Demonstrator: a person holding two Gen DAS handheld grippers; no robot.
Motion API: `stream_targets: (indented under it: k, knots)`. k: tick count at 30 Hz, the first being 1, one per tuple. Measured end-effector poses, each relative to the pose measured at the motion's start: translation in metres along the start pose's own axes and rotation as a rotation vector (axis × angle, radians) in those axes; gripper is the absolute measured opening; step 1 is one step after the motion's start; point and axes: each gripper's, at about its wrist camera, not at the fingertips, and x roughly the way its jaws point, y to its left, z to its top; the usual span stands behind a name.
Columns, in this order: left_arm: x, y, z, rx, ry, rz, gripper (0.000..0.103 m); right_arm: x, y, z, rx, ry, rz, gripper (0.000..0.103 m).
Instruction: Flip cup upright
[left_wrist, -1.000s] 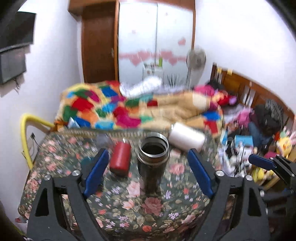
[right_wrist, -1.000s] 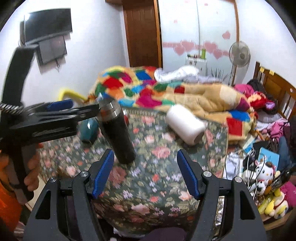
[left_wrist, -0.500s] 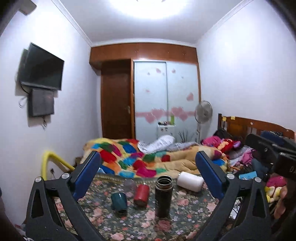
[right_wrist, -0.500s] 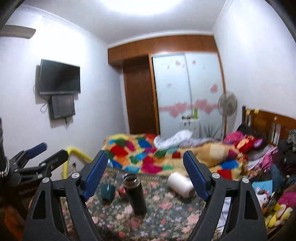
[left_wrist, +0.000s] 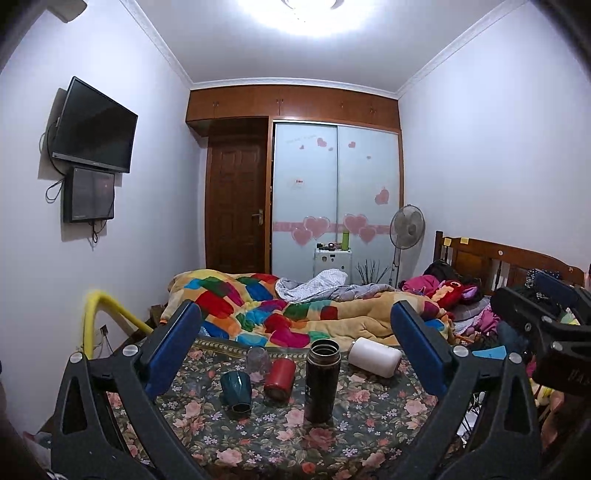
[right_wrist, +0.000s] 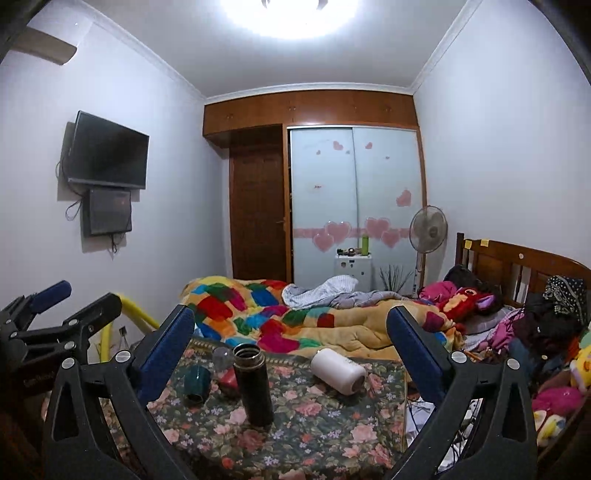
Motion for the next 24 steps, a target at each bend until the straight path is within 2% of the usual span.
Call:
stream_targets:
  k: [24]
  knots:
    - [-0.003,-0.0025,-0.0039,0.0,0.015,0.0,0.103,-0.0111,-0.0044,-0.004,0.009,0.012,0.017,0.103]
